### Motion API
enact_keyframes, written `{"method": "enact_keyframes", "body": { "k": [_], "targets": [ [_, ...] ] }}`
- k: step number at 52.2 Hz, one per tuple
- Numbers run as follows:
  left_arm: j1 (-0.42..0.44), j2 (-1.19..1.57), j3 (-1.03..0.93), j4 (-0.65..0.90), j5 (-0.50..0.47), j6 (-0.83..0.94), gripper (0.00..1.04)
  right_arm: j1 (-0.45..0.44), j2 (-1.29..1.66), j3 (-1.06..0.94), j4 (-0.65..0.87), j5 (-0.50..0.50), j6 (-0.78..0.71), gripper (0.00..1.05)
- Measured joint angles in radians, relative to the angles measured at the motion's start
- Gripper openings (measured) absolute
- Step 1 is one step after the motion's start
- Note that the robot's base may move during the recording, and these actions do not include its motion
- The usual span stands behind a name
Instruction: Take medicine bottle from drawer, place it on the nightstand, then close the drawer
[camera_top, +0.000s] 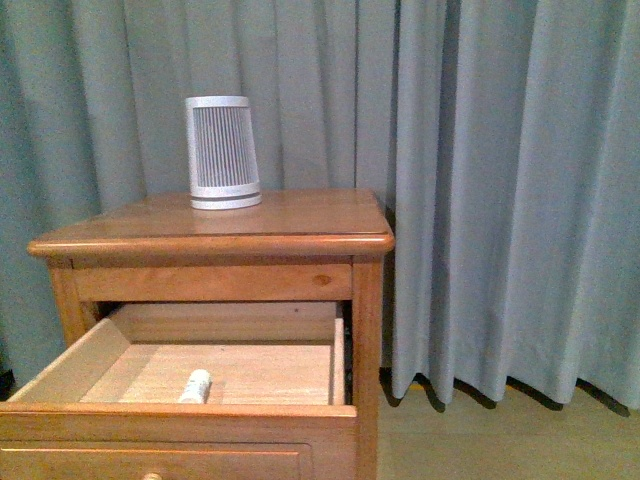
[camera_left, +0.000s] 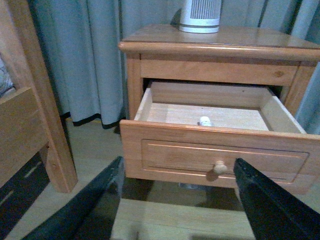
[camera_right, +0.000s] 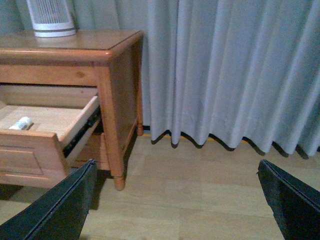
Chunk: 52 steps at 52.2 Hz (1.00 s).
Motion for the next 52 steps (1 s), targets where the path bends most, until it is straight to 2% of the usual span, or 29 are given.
{"method": "enact_keyframes", "body": {
  "k": [2, 7, 23, 24, 27, 29, 31, 39, 46, 52],
  "targets": [
    [0.000, 0.000, 0.000, 0.000, 0.000, 0.000, 0.82, 0.000, 0.000, 0.000, 0.000, 0.000, 0.000, 0.98],
    [0.000, 0.000, 0.000, -0.002, 0.000, 0.001, 0.99, 0.000, 0.000, 0.000, 0.000, -0.003, 0.000, 0.98],
    [0.000, -0.003, 0.000, -0.002, -0.005, 0.000, 0.98, 0.000, 0.000, 0.000, -0.001, -0.008, 0.000, 0.98],
    [0.000, -0.003, 0.000, -0.002, -0.005, 0.000, 0.98, 0.001, 0.003, 0.000, -0.002, 0.002, -0.002, 0.98],
    [0.000, -0.003, 0.000, -0.002, -0.003, 0.000, 0.98, 0.030, 0.058, 0.002, 0.026, 0.118, -0.008, 0.98],
    [0.000, -0.003, 0.000, -0.002, -0.004, 0.000, 0.98, 0.032, 0.165, 0.019, 0.101, 0.163, -0.003, 0.98],
    [0.000, -0.003, 0.000, -0.002, -0.003, 0.000, 0.98, 0.026, 0.276, 0.051, 0.170, 0.163, 0.014, 0.98],
    [0.000, -0.003, 0.000, -0.002, -0.003, 0.000, 0.98, 0.037, 0.747, 0.291, 0.346, 0.113, 0.060, 0.98],
    [0.000, -0.003, 0.000, -0.002, -0.003, 0.000, 0.98, 0.060, 1.098, 0.529, 0.307, 0.064, 0.089, 0.98],
    [0.000, -0.003, 0.000, -0.002, -0.003, 0.000, 0.98, 0.095, 1.439, 0.783, 0.206, 0.034, 0.106, 0.98]
  ]
}}
